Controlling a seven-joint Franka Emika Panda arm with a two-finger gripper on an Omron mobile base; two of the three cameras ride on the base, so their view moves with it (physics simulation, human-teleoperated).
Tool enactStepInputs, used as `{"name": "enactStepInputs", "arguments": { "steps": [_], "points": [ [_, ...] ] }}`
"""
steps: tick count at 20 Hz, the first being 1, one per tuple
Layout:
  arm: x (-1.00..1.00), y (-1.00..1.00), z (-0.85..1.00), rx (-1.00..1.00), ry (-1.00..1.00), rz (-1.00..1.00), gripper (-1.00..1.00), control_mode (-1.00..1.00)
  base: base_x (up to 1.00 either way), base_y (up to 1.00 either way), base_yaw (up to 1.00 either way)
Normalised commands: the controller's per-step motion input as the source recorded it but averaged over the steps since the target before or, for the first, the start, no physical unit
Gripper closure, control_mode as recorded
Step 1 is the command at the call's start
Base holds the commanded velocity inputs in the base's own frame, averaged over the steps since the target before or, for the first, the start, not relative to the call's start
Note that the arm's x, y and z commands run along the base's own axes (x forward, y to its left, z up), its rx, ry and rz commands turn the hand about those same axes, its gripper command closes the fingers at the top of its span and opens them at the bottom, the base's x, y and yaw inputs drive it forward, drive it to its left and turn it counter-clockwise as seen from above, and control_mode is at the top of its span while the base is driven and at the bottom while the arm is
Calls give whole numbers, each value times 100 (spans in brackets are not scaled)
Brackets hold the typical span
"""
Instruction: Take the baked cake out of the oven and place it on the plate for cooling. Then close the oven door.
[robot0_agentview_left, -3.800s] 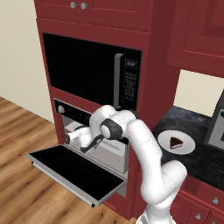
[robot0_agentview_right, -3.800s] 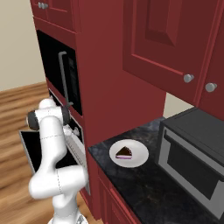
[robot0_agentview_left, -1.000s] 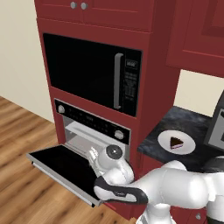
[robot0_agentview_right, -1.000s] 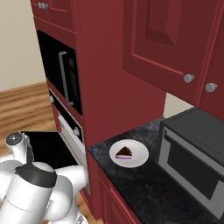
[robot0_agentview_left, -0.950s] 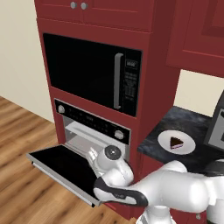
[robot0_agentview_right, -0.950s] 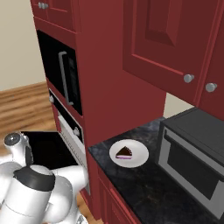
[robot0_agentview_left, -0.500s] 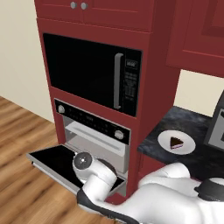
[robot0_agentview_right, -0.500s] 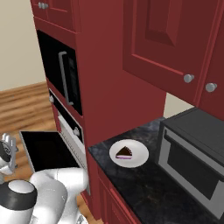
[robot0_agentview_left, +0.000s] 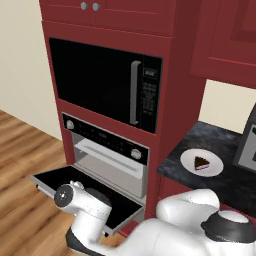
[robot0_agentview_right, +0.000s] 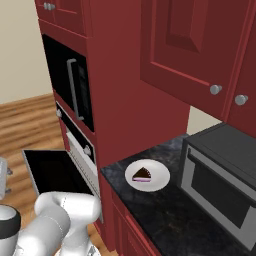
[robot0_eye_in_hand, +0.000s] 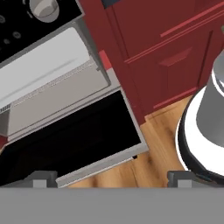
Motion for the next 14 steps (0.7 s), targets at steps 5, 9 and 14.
{"name": "enactStepInputs", "arguments": {
  "steps": [5,9,14],
  "points": [
    [-30,0,-39,-1,-13,0,-100,-100,0,0,0],
    [-20,0,-39,0,-7,0,-100,-100,0,0,0],
    [-7,0,-17,0,-2,0,-100,-100,0,0,0]
  ]
}}
